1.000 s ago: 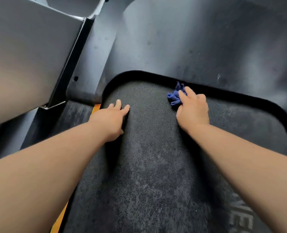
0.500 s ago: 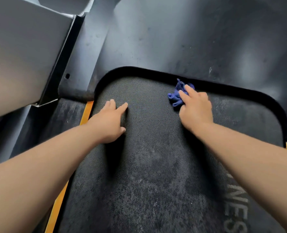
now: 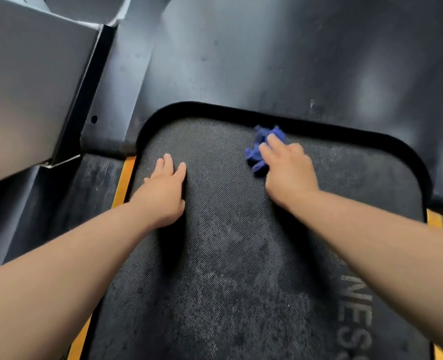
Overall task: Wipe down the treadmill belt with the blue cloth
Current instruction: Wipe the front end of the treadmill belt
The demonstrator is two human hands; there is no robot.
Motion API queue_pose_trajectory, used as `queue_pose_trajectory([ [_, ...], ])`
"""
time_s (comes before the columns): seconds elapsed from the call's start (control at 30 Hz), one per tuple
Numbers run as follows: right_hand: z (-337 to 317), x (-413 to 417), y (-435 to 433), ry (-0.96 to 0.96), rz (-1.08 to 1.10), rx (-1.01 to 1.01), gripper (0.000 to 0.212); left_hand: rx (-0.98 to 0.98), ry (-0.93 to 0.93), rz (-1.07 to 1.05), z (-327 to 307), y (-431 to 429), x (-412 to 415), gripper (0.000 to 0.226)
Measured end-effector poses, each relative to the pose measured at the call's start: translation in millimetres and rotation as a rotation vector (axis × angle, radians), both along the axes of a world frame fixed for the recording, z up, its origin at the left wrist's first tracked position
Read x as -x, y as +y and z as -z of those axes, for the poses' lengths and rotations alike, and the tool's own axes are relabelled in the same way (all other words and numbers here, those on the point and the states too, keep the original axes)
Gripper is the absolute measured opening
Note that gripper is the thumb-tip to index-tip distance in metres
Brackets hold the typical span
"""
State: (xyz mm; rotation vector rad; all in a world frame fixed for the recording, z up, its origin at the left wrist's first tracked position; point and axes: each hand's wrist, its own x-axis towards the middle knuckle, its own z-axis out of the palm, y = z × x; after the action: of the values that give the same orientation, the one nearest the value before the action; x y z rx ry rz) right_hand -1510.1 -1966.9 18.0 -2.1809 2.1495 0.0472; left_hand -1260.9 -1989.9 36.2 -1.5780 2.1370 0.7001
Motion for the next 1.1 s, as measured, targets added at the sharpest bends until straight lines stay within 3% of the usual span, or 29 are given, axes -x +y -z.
queue_pose_trajectory([
  [0.13,20,-30,56,-0.2,-0.465,0.014,0.051,0.002,0.004,-0.022,2,3,1,0.081],
  [0.2,26,-11,46,-0.204,-0.56,0.049,0.054,0.005,0.008,-0.014,4,4,0,0.081],
  [0.27,26,11,23,-0.18,-0.397,0.095,0.054,0.016,0.007,-0.007,4,6,0,0.08],
  [0.37,13,41,-10,-0.049,0.089,0.053,0.054,0.048,-0.002,-0.02,6,9,4,0.08],
  [0.43,4,37,-17,-0.028,0.198,0.036,0.048,0.07,-0.028,-0.011,7,9,8,0.078],
  [0.53,3,-7,11,-0.13,-0.048,0.057,0.04,0.075,-0.063,-0.023,9,11,15,0.075],
  [0.63,22,-27,53,-0.181,-0.502,0.019,0.053,0.097,-0.078,-0.058,10,14,20,0.073],
  [0.7,25,-1,38,-0.176,-0.622,0.006,0.055,0.155,-0.089,-0.042,11,12,20,0.071],
  [0.77,20,28,14,-0.142,-0.412,0.072,0.051,0.25,-0.066,0.041,10,9,21,0.065],
  [0.87,8,58,-9,-0.017,0.129,-0.01,0.054,0.212,0.046,0.022,5,5,28,0.061],
  [0.93,-1,43,-8,-0.032,0.249,-0.024,0.047,0.152,0.067,-0.035,-1,6,33,0.059],
  [1.0,-6,11,8,-0.081,0.135,-0.016,0.034,0.137,0.067,-0.039,-4,8,35,0.057],
  [1.1,7,-18,57,-0.155,-0.369,-0.044,0.038,0.123,0.069,-0.013,-2,8,37,0.06],
])
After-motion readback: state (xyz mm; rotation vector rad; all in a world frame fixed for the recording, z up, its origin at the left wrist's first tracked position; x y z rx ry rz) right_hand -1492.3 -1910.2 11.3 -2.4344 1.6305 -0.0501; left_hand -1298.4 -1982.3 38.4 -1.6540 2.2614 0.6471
